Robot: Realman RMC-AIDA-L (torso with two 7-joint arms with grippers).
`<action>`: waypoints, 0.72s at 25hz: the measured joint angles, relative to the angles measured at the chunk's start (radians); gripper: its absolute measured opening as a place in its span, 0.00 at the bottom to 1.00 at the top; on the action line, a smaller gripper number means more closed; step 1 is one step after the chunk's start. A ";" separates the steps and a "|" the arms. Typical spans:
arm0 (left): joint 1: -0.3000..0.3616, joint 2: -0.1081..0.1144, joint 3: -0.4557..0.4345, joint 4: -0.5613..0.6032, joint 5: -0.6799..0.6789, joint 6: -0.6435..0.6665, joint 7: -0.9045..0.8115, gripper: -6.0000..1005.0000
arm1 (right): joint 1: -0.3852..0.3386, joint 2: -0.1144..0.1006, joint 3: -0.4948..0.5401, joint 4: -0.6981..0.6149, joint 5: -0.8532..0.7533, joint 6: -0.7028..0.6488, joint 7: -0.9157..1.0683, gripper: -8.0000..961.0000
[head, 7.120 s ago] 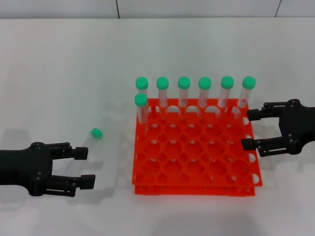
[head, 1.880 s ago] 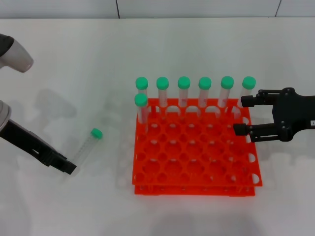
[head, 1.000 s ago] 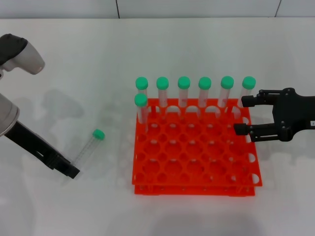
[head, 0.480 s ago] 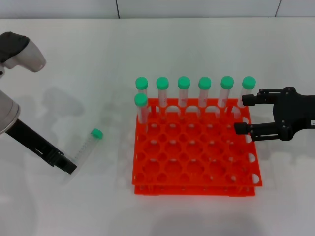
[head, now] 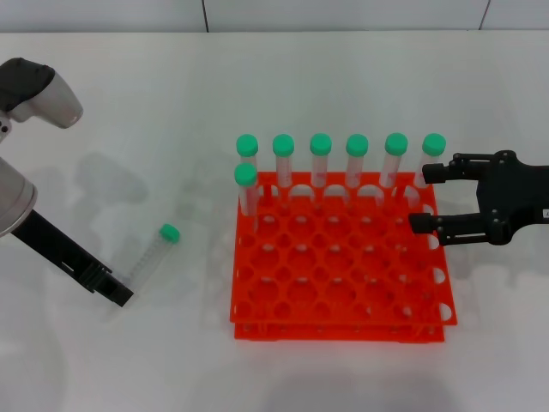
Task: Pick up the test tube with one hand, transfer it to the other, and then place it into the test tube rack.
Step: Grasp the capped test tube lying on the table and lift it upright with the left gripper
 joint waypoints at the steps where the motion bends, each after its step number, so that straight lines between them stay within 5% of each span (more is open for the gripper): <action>1: 0.000 0.000 0.000 0.000 0.000 0.000 -0.002 0.25 | 0.000 0.000 0.000 0.000 0.000 0.000 0.000 0.79; 18: 0.000 -0.002 0.002 -0.010 0.009 -0.024 -0.008 0.19 | -0.007 0.000 0.000 -0.002 0.010 -0.007 -0.003 0.79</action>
